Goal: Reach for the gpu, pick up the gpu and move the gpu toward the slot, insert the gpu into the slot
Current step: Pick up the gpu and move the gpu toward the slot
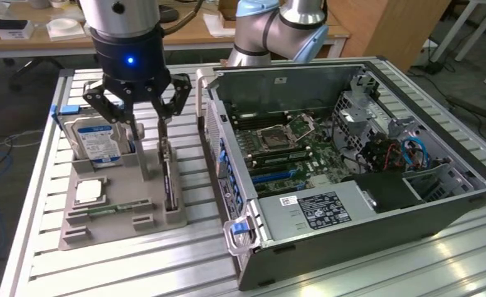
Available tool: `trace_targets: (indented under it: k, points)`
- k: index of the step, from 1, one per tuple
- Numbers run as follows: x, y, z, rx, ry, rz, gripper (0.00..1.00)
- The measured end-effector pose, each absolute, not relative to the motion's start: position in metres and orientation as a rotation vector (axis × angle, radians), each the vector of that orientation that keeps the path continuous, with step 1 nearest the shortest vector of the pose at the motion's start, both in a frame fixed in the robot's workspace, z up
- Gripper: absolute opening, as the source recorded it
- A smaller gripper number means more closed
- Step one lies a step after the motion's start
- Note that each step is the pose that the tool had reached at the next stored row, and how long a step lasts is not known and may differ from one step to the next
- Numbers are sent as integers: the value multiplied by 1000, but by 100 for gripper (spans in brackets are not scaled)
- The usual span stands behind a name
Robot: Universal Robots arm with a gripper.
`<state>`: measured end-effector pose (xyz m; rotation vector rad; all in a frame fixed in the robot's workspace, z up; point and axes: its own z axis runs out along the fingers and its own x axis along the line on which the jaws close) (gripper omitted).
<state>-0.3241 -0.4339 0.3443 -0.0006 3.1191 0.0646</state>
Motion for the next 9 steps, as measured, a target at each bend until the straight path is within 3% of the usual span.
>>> trace_targets:
  k: [9]
  points:
    - [-323,-435,328,-1,3119,64,47]
